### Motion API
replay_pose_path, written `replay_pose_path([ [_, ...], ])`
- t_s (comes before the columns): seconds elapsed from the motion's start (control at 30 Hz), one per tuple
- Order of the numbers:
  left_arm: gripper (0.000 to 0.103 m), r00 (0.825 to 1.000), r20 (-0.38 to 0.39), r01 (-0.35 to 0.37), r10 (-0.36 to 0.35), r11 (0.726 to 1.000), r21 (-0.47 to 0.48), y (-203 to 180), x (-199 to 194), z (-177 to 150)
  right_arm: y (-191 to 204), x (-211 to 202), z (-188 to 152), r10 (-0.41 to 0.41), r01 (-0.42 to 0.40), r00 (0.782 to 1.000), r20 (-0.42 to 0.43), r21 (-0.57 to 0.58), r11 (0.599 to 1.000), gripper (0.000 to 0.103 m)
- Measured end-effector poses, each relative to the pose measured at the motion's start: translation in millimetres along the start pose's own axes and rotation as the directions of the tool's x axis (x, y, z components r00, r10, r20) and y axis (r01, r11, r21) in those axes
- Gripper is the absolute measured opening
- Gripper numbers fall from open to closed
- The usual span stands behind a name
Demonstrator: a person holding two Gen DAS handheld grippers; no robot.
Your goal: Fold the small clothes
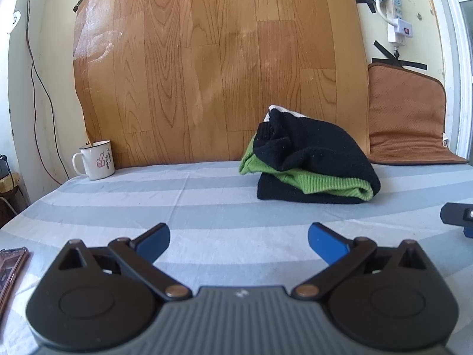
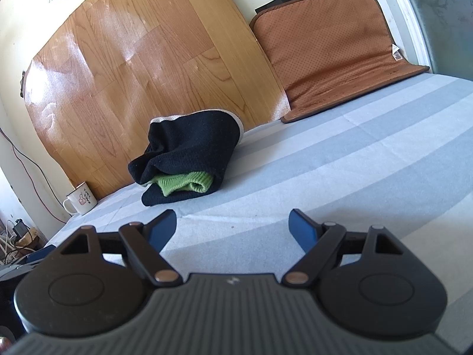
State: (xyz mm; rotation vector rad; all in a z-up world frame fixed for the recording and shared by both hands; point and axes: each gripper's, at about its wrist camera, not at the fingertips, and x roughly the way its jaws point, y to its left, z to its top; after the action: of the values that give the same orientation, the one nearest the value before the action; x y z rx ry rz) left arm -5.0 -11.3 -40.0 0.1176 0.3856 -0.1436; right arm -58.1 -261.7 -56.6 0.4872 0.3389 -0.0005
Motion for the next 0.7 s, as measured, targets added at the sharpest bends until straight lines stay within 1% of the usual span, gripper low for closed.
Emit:
replay_pose_path([
  [0.13, 0.103, 1.0, -0.026, 0.008, -0.008, 1.0, 0.002, 0.2, 3.6, 0.3, 0.3, -0.1, -0.2, -0.001, 0.001, 1.0, 0.001, 0.001, 1.0, 0.085],
  [0.4, 0.103, 0.999, -0.037, 0.006, -0.006, 1.0, 0.011, -1.2, 4.6, 0.6, 0.3, -0.2, -0.1, -0.002, 0.002, 1.0, 0.001, 0.001, 1.0, 0.085],
  [0.7, 0.103, 0.999, -0.032, 0.044, -0.044, 0.999, 0.006, 0.7, 2.2, 0.9, 0.3, 0.0, -0.1, -0.001, 0.001, 1.0, 0.0, 0.001, 1.0, 0.085],
])
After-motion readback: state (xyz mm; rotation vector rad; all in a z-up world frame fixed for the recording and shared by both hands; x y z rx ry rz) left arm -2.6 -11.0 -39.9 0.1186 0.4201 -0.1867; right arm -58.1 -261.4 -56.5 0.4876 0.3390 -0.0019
